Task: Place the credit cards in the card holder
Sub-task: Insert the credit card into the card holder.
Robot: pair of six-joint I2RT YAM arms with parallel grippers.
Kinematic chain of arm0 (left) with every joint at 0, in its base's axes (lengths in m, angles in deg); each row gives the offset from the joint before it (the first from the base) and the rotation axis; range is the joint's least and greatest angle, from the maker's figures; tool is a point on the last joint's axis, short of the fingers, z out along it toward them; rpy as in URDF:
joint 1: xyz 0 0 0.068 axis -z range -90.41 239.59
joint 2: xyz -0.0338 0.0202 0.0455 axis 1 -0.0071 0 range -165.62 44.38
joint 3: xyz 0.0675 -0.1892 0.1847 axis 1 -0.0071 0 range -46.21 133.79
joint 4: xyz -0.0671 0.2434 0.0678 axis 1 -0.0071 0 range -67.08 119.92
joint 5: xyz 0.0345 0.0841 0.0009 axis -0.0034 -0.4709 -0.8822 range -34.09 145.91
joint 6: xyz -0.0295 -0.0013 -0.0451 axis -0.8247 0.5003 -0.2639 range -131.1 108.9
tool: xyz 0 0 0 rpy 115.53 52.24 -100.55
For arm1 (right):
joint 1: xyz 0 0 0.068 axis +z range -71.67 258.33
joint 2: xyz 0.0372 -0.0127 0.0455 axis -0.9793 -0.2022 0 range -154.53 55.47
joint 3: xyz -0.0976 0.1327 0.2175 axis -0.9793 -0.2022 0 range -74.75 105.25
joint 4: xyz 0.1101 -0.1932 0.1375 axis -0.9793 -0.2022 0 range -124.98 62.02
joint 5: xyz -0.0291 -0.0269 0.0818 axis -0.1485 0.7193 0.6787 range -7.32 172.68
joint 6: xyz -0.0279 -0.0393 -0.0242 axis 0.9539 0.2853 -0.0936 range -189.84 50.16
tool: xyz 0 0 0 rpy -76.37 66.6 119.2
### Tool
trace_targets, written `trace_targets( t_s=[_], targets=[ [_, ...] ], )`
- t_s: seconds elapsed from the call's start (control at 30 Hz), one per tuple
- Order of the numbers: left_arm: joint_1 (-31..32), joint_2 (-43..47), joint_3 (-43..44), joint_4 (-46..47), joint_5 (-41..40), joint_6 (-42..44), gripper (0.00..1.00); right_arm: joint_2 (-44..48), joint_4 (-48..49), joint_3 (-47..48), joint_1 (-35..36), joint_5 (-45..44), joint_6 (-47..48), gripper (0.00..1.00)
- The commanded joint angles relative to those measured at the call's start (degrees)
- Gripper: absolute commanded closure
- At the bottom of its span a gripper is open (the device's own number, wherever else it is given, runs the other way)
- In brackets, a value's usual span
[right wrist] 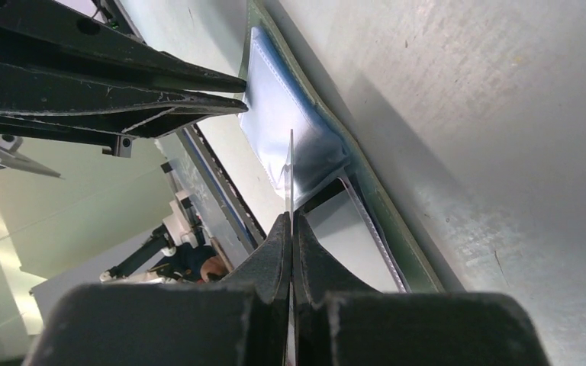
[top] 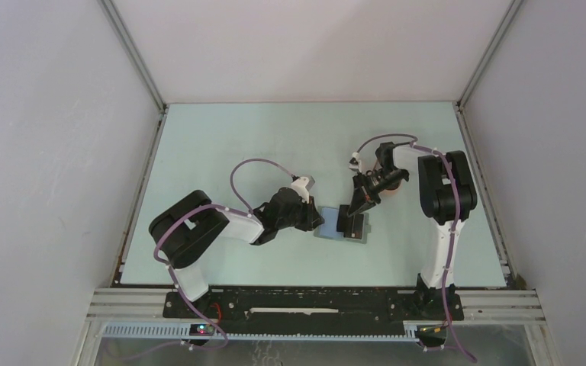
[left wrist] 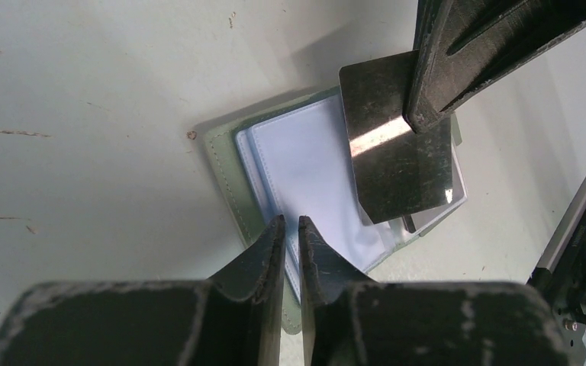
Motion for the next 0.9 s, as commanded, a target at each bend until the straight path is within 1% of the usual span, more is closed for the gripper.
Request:
trace_targets(
  t_s=[0.0, 0.13, 0.3, 0.53, 0.87],
  targets=[
    [0.22, -1.34, 1.44, -1.02, 0.91, 1.09, 0.84, -0.89, 1.34, 0.56, -0.70, 2.80, -1.86, 1.00],
    [0.21, -1.07, 1.32, -0.97, 0.76, 0.95, 0.84, 0.02, 3.19, -0.99, -2.20, 1.99, -4.08, 1.00],
    [0.23, -0.90, 1.24, -1.02, 0.80, 0.52, 0.85, 1.85, 5.75, -3.12, -2.93, -2.61, -8.47, 1.00],
    [0.22, -0.68, 1.21, -1.02, 1.06, 0.39, 0.85, 3.84, 8.05, -5.48, -2.39, -5.98, -11.72, 1.00],
    [0.22, -0.64, 1.24, -0.98, 1.50, 0.30, 0.85, 4.20, 7.22, -5.48, -0.44, -4.03, -12.08, 1.00]
  ],
)
